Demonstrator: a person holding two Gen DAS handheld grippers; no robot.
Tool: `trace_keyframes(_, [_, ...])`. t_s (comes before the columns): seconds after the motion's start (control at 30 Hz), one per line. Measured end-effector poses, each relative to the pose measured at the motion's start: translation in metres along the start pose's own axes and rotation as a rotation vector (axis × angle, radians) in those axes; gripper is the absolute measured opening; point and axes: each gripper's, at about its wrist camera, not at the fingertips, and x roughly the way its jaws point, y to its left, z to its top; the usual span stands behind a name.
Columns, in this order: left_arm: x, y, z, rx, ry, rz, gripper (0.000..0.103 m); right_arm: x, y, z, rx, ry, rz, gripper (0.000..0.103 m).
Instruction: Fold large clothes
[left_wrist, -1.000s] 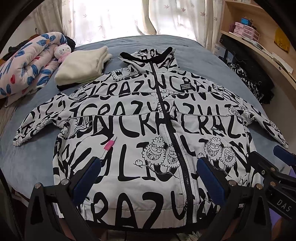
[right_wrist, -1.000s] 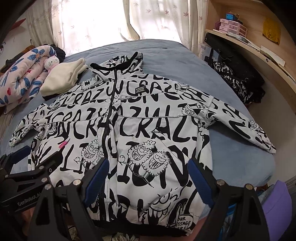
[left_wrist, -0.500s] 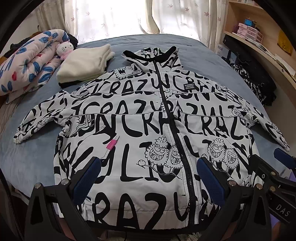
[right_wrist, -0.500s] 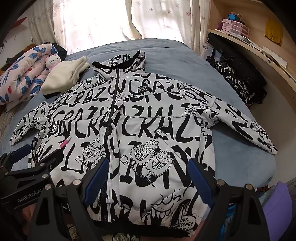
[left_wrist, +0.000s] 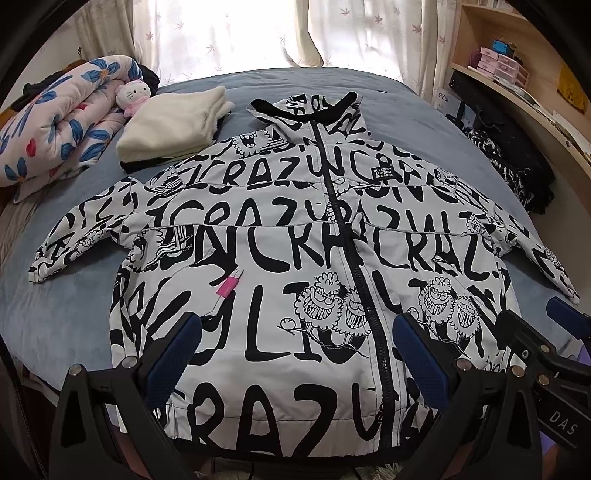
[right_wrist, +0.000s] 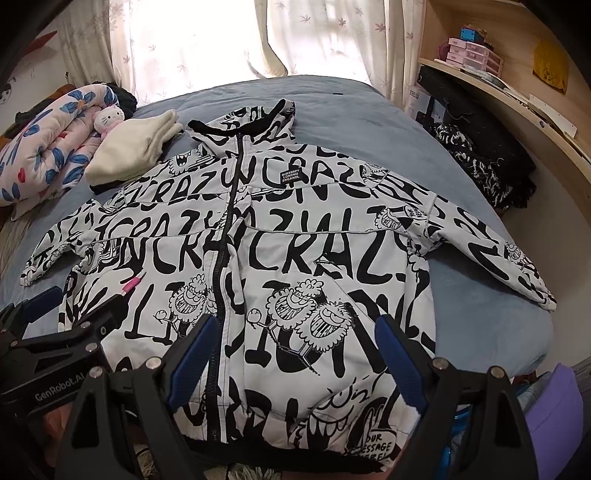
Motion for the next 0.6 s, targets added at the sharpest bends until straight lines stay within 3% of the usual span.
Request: trace_keyframes(0.6, [-0.0003, 0.0048, -0.0021, 0.000, 0.003, 0.001, 0.103, 0.0003, 0.0018, -0.0019, -0.005, 0.007, 0.007, 0.088])
